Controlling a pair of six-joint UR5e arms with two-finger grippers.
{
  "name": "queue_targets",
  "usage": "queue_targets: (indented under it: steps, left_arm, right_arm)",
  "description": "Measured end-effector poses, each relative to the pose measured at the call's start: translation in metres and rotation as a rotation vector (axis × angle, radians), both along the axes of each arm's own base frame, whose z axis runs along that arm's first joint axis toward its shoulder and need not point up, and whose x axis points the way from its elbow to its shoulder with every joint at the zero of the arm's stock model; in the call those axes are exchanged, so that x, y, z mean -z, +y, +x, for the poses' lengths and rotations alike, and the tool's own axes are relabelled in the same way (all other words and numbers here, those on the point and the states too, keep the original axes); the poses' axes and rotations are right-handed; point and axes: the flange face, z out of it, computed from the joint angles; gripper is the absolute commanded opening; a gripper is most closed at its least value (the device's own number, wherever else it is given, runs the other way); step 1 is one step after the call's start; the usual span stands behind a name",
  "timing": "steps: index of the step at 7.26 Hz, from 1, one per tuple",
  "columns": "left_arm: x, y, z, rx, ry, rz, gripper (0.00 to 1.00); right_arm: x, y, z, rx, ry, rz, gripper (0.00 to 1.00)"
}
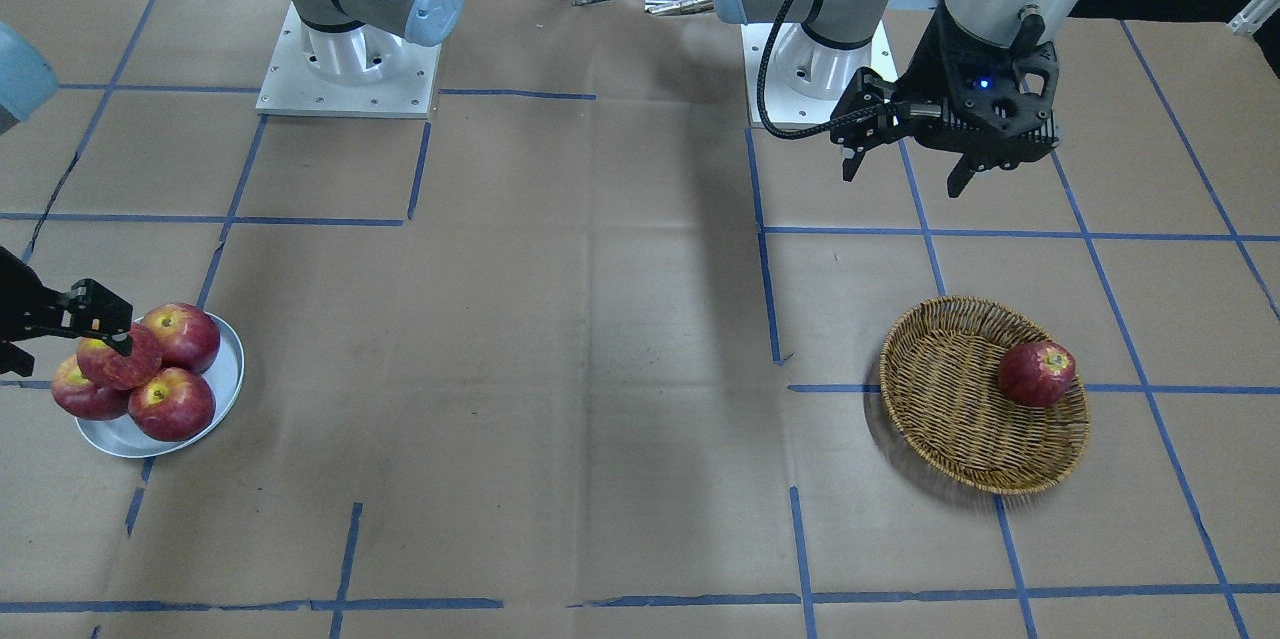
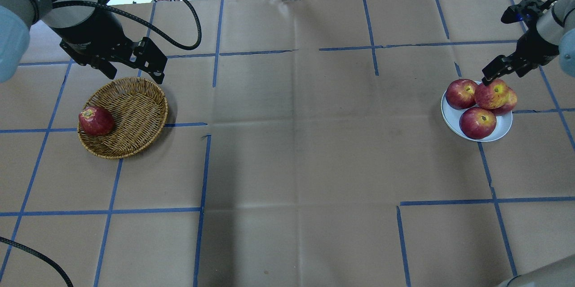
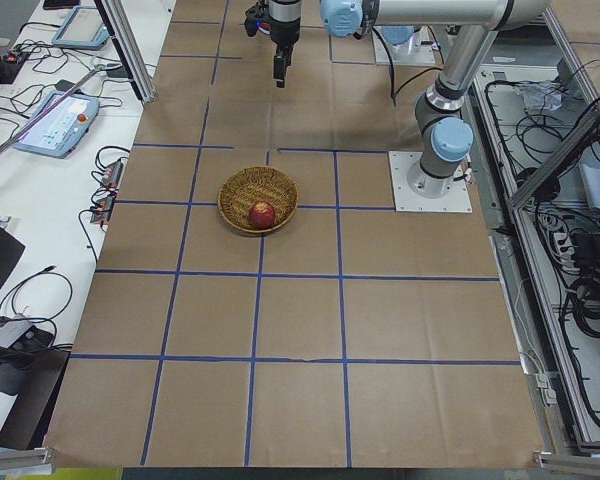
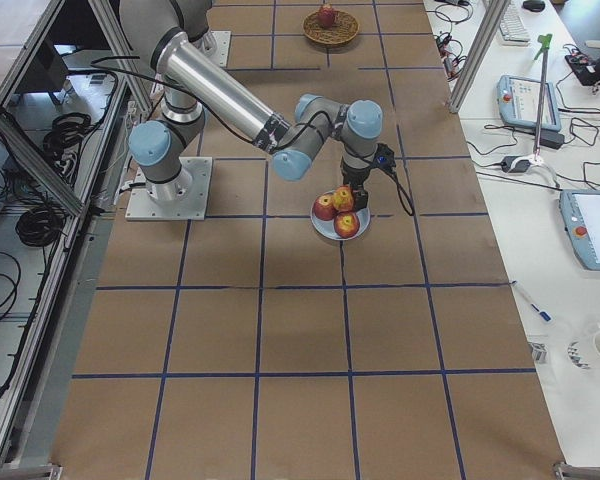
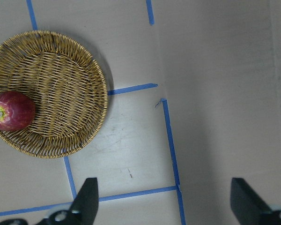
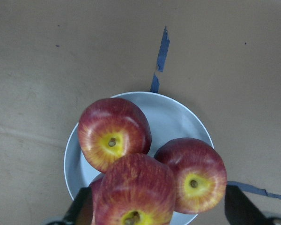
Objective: Transfer apple from basket to plate
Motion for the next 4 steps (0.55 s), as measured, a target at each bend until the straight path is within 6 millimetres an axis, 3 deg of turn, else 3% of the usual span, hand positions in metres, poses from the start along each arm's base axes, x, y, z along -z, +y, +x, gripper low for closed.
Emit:
queue_targets:
  steps: [2,4]
  left_arm:
    - [0.000,0.000,0.000,0.000,0.000,0.000,0.99]
    - [0.000,0.000,0.000,0.000,0.000,0.000,0.99]
  right_arm:
    - [-0.058,-0.005,0.040,0.009,-0.004,0.007,1.00]
    - [-0.113,0.007,0.106,0.065,-0.011,0.034,1.00]
